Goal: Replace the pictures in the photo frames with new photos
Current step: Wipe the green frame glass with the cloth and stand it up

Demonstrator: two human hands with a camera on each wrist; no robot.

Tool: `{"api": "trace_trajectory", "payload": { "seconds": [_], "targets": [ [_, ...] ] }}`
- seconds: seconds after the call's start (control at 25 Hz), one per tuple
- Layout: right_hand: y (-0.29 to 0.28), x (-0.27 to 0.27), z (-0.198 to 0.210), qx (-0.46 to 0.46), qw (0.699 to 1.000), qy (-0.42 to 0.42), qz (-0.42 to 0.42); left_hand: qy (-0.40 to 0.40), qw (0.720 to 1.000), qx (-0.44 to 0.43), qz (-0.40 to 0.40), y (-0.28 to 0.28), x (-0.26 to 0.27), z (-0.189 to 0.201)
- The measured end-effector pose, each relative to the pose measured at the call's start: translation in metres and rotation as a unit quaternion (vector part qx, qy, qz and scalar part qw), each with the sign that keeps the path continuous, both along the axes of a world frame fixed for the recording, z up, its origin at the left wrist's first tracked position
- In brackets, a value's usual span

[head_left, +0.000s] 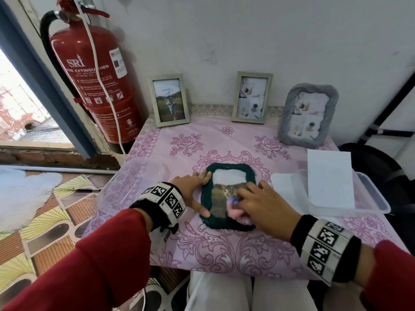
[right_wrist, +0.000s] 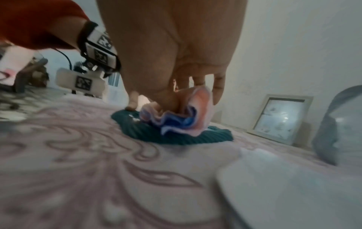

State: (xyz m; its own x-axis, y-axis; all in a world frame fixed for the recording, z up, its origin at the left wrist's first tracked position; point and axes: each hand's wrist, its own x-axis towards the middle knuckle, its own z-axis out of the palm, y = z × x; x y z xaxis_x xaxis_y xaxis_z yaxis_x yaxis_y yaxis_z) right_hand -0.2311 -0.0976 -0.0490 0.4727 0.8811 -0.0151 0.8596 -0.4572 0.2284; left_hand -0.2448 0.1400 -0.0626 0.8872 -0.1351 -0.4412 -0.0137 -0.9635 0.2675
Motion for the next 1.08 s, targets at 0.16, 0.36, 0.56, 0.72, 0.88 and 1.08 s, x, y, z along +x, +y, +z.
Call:
{"api": "trace_trajectory", "payload": {
  "seconds": [0.16,0.36,0.56,0.72,0.88,1.08],
  "targets": [
    [-0.001,0.031,0.005,-0.043,0.997,-0.026,-0.062,0.001,1.000,-0.003,0.001,-0.001,0.000,0.001],
    [0.039,0.066,-0.001,-0.056,0.993,0.027,-0.105,0.000,1.000,0.003,-0.005,0.000,0.002,-0.002],
    [0.064,0.059,-0.002,-0.028,0.986,0.133,-0.095,-0.008,1.000,0.003,-0.004,0.002,0.004,-0.006],
    [0.053,0.028,-0.011,0.002,0.992,0.123,-0.024,-0.015,1.000,-0.001,0.000,0.003,0.005,-0.010],
    [0.025,0.009,-0.018,0.061,0.986,0.156,-0.016,-0.008,1.000,-0.005,0.000,0.005,0.006,-0.012],
    [0.029,0.010,-0.004,0.170,0.936,0.292,-0.101,-0.012,1.000,-0.009,0.007,0.005,0.005,-0.013]
  ]
}}
